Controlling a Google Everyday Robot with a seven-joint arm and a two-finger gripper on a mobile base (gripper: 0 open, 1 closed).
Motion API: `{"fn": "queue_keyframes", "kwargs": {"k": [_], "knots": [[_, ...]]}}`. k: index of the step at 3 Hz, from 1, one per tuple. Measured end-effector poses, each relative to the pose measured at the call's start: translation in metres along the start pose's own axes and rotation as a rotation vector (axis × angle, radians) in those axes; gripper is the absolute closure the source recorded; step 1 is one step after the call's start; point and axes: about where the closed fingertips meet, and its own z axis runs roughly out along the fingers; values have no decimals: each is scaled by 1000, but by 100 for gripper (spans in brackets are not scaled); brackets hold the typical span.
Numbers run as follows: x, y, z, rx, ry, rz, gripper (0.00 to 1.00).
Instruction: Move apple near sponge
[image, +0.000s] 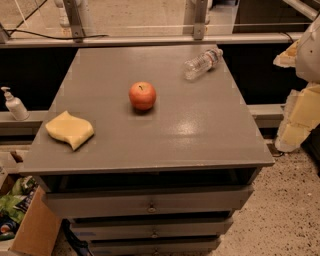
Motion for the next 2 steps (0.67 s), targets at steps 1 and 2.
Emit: {"fn": "queue_keyframes", "kwargs": {"k": [1,2], "knots": [[0,0,0,0,0,0,0],[-6,-3,16,-12,-66,22,0]]}}
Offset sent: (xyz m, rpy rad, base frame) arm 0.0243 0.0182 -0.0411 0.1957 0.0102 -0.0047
